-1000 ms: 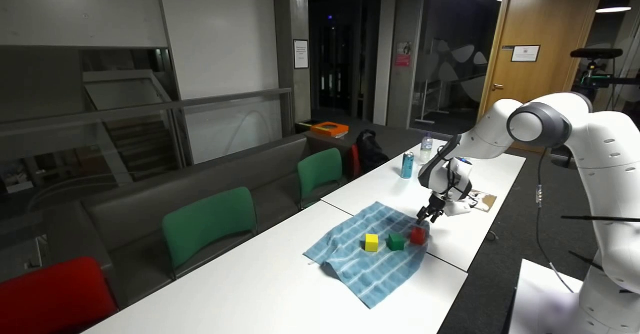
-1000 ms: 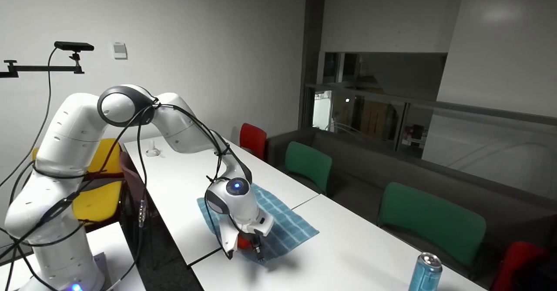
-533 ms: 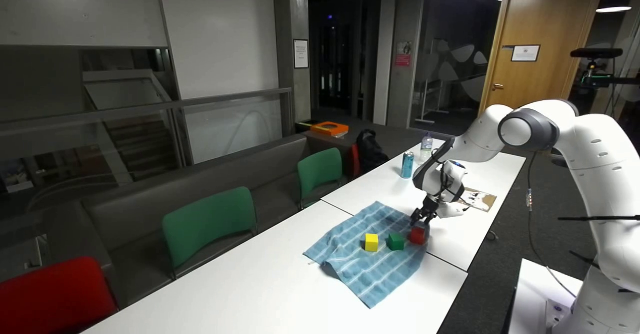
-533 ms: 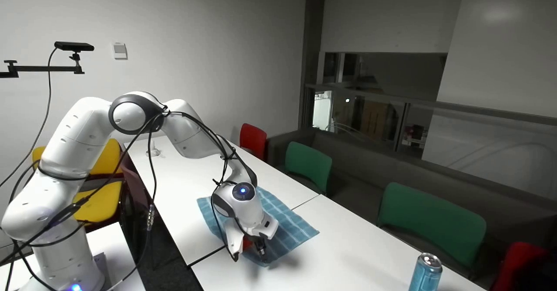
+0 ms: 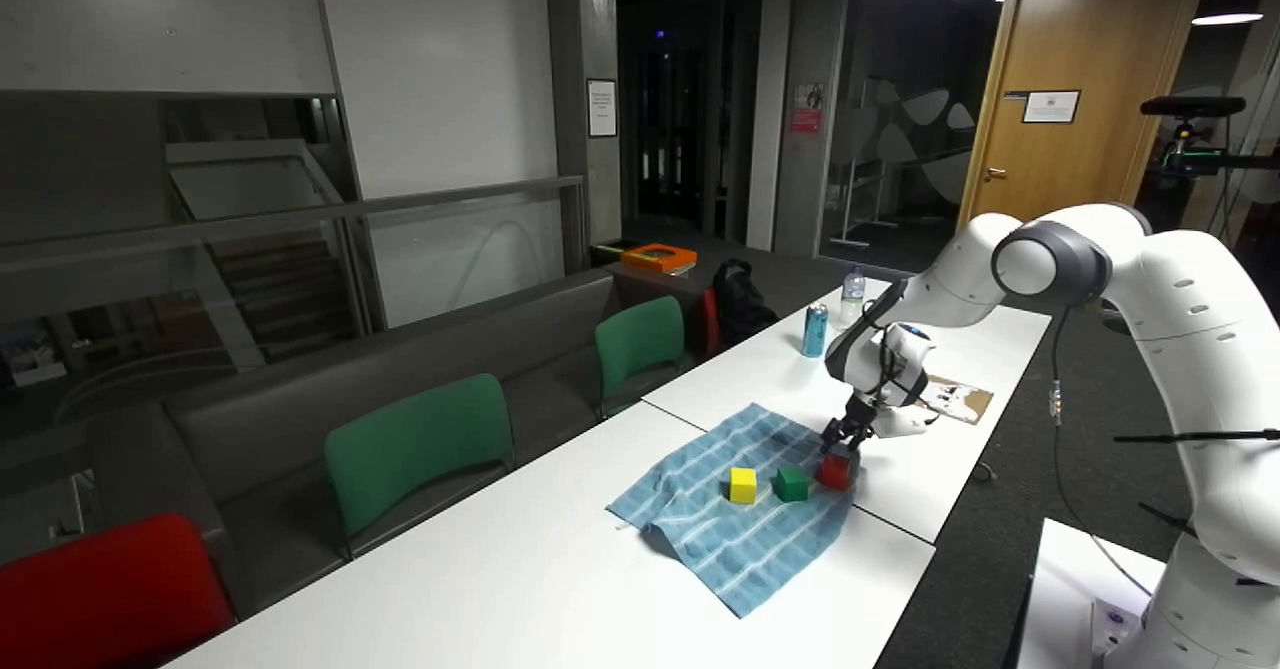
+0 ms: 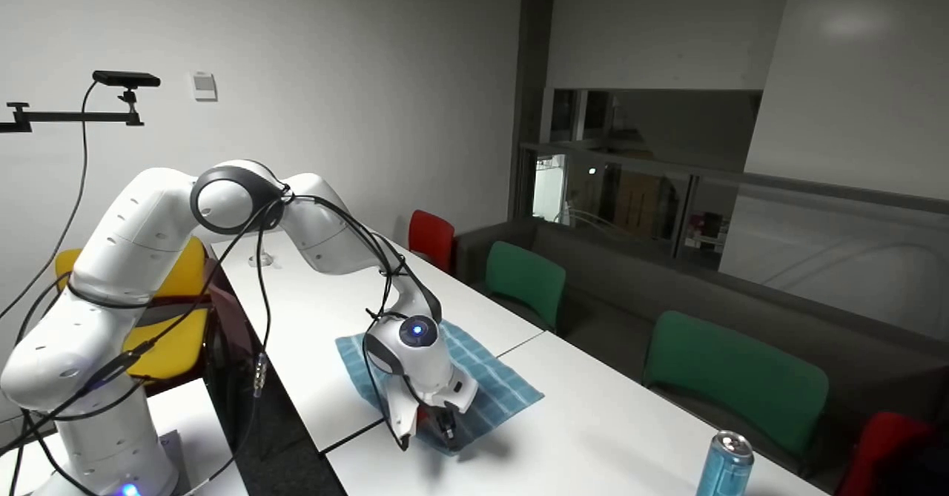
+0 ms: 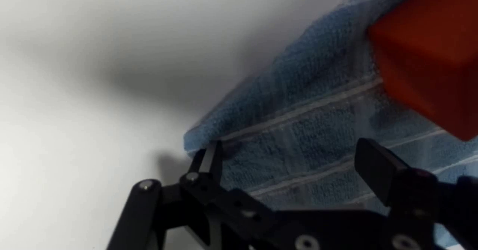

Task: Pick up the blue cloth to remove the blocks from it and move it slightly to the right

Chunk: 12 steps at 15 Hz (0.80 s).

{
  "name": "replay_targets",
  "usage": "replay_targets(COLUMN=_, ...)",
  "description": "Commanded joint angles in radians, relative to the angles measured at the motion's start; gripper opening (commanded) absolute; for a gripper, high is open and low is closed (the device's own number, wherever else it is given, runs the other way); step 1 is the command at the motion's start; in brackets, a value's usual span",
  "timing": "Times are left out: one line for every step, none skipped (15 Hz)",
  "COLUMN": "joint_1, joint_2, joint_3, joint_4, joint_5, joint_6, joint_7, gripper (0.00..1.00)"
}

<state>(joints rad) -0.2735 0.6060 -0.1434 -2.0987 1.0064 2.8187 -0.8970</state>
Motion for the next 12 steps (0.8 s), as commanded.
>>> replay_targets(joint_1=-0.033, joint_2=-0.001, joint_3=0.018, joint_4=0.011, joint_5=0.016, joint_6=-0.014, joint_7=-0.055, gripper=0.66)
replay_targets(joint_1=-0.035, joint_2=-0.002, joint_3=0.019, joint_4=0.010, joint_5=0.016, joint_6=-0.015, joint_7=-0.056, gripper=0.58)
replay_targets(joint_1=-0.035, joint_2=-0.002, joint_3=0.018, joint_4=0.011, joint_5=0.013, joint_6=-0.015, joint_7=-0.053, gripper=0.49)
replay_targets(joint_1=-0.036, joint_2=-0.003, joint_3=0.019, joint_4=0.010, joint_5=0.013, joint_6=-0.014, joint_7=-0.055, gripper=0.42)
replay_targets(joint_1=-0.035, joint_2=-0.004, joint_3=0.018, joint_4=0.010, joint_5=0.011, joint_6=-0.014, joint_7=-0.053, gripper=0.35)
replay_targets(joint_1=-0.034, joint_2=-0.005, joint_3=0.016, joint_4=0.009, joint_5=0.008, joint_6=-0.015, joint_7=-0.052, gripper=0.26)
replay_targets(joint_1=-0.031, joint_2=-0.007, joint_3=0.014, joint_4=0.009, joint_5=0.003, joint_6=-0.018, joint_7=-0.047, gripper=0.19)
replay_targets(joint_1=-0.026, joint_2=-0.011, joint_3=0.008, joint_4=0.007, joint_5=-0.006, joint_6=-0.024, joint_7=-0.036, gripper=0.11)
replay_targets(joint_1=-0.023, joint_2=-0.019, joint_3=0.005, joint_4=0.003, joint_5=-0.011, joint_6=-0.027, joint_7=-0.030, gripper=0.05)
replay_targets(joint_1=-0.018, joint_2=-0.038, joint_3=0.001, joint_4=-0.008, joint_5=-0.014, joint_6=-0.034, joint_7=-0.016, gripper=0.00)
replay_targets(joint_1=-0.015, joint_2=-0.056, joint_3=-0.002, joint_4=-0.018, joint_5=-0.015, joint_6=-0.040, joint_7=-0.003, gripper=0.00)
replay_targets(joint_1=-0.004, joint_2=-0.080, joint_3=-0.009, joint_4=-0.033, joint_5=-0.018, joint_6=-0.041, joint_7=0.017, gripper=0.00)
